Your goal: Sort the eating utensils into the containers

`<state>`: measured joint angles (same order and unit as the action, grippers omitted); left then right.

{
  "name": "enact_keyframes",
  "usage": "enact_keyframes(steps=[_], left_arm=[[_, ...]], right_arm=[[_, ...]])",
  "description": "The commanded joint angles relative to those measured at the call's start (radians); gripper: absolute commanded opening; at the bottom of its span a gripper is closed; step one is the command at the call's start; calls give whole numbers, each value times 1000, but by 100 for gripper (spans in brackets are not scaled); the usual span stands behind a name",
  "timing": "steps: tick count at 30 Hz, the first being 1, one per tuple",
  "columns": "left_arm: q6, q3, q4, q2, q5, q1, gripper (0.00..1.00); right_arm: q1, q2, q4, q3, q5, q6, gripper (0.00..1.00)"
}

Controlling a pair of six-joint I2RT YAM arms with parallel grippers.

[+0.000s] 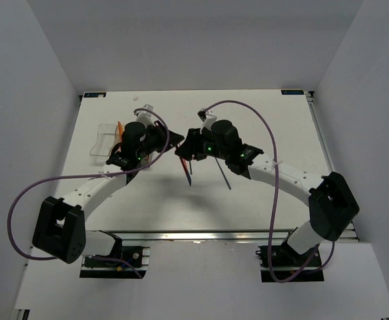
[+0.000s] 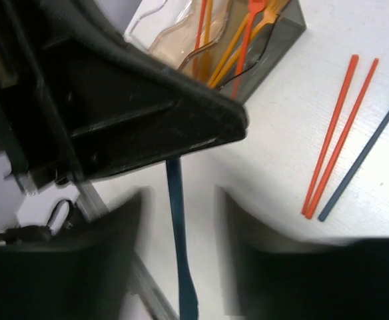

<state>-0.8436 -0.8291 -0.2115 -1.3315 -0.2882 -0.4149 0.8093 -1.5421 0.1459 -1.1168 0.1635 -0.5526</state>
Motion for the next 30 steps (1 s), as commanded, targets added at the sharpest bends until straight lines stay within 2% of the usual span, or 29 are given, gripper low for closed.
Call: enact_keyframes(steps=[1,2,4,5,6,8,9,10,13,16,21,28,30], left_arm=[[122,-80,123,31,35,-9,0],[177,-166,279,26,132,-2,0],[332,-269,438,-12,260,10,0],[381,-375,574,-32,346,31,0],[426,-427,631,-55,489,44,0],[555,-569,766,-145,645,82,0],[589,-606,791,-178,793,96,0],[648,-636,811,-233,841,129,0],[708,-709,778,-297,859,194,0],[747,-749,655,-363,815,277,0],[768,-775,535,-452,726,312,0],[746,-645,350,-468,690,352,0],[739,-584,314,-465,692,360,3]], right_arm=[[-4,17,14,-38,-74,2,70],[-5,33,-15,-23,-125,8,89],[-28,81,-41,0,-159,31,89],[-38,98,-58,21,-204,37,89],[-60,114,-93,31,-222,43,89],[-79,160,-118,52,-257,77,89],[-97,187,-121,76,-265,88,89],[-105,200,-129,87,-269,97,89],[-131,241,-138,129,-274,126,89],[-147,269,-140,164,-272,152,89],[-156,295,-135,206,-263,186,89],[-167,290,-108,230,-251,201,89],[-167,281,-98,235,-252,204,89]])
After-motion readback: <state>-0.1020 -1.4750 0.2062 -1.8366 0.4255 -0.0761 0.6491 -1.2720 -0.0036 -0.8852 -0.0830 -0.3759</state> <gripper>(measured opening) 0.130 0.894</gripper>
